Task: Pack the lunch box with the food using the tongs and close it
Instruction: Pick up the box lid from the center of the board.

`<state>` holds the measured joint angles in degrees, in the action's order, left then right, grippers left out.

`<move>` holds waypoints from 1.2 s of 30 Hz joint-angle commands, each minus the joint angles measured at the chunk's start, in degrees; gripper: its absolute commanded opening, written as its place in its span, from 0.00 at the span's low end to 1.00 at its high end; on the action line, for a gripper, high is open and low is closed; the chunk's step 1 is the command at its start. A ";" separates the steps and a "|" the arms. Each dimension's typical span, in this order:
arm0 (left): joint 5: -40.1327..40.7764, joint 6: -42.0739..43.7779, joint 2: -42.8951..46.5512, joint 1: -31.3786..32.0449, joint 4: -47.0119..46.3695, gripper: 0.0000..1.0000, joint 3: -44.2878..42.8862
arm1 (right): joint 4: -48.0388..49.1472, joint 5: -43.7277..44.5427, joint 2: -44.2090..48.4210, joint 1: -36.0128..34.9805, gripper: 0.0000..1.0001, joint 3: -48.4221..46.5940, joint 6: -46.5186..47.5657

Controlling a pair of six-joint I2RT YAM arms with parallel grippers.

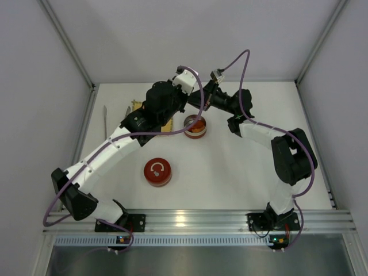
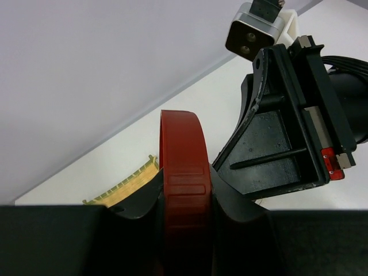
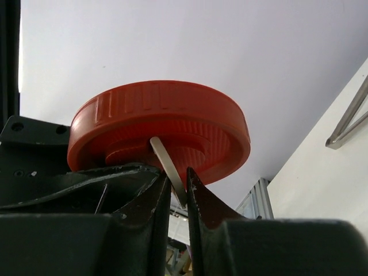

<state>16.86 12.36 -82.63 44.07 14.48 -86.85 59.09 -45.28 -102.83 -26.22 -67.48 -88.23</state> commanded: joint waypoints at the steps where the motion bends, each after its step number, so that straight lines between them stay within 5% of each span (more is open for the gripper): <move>1: 0.01 -1.10 2.56 0.66 -1.12 0.00 0.63 | 9.02 2.56 0.87 -1.12 0.14 -2.04 -1.51; 3: -0.43 -4.79 2.56 0.49 -0.42 0.00 0.10 | 9.11 2.65 1.22 -1.12 0.00 -2.04 -1.60; 6: 0.19 -9.19 1.86 -0.48 0.72 0.00 -1.30 | 7.37 2.39 2.63 -0.68 0.00 -1.86 -0.64; 10: -1.38 -16.47 1.77 -4.51 3.35 0.66 -3.93 | -6.01 -4.00 4.73 2.38 0.00 -4.40 6.90; 11: -3.13 -19.01 1.94 -7.05 4.14 0.93 -4.55 | -11.40 -5.51 5.18 3.27 0.00 -5.54 10.41; 12: -3.67 -20.08 2.12 -8.38 4.94 0.98 -5.08 | -18.41 -6.83 5.88 4.06 0.00 -8.43 20.88; 13: -4.11 -20.79 2.91 -9.43 6.60 0.98 -6.22 | -27.53 -8.32 6.32 4.68 0.00 -11.24 28.47; 14: -4.73 -21.23 3.44 -11.45 7.40 0.98 -6.49 | -52.42 -7.81 6.41 5.55 0.00 -15.09 38.55; 15: -5.34 -21.06 3.96 -12.25 8.19 0.98 -6.67 | -64.42 -6.42 5.97 5.56 0.00 -23.75 57.62; 18: -9.18 -22.02 6.07 -16.63 9.86 0.97 -4.57 | -92.44 1.14 2.90 5.48 0.00 -36.88 80.23; 20: -16.73 -25.08 6.52 -23.02 10.74 0.83 -2.55 | -99.05 7.38 1.75 5.30 0.00 -40.61 86.44; 22: -30.23 -28.94 5.99 -29.36 10.83 0.57 -2.01 | -106.09 13.33 0.44 4.34 0.00 -44.91 94.35; 23: -34.49 -29.93 5.38 -30.79 10.75 0.54 -2.01 | -108.11 14.68 0.09 3.90 0.00 -45.97 96.38; 25: -40.48 -30.73 3.62 -32.03 10.66 0.57 -2.62 | -112.43 17.49 -0.44 3.20 0.00 -47.82 102.01; 29: -46.81 -34.75 3.00 -32.65 5.75 0.80 -0.17 | -116.74 20.31 -0.36 0.30 0.00 -48.27 111.66; 33: -58.41 -37.93 1.25 -32.39 -2.87 0.76 3.00 | -119.38 20.93 -0.01 -2.34 0.00 -47.57 115.82; 36: -59.58 -33.91 -1.21 -30.28 0.89 0.75 0.89 | -120.09 20.41 0.61 -3.66 0.00 -46.60 117.05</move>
<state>-34.44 -22.13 -82.59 12.29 18.98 -84.62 -56.82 -25.67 -103.59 -28.21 -113.60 22.81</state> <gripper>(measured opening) 0.752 0.039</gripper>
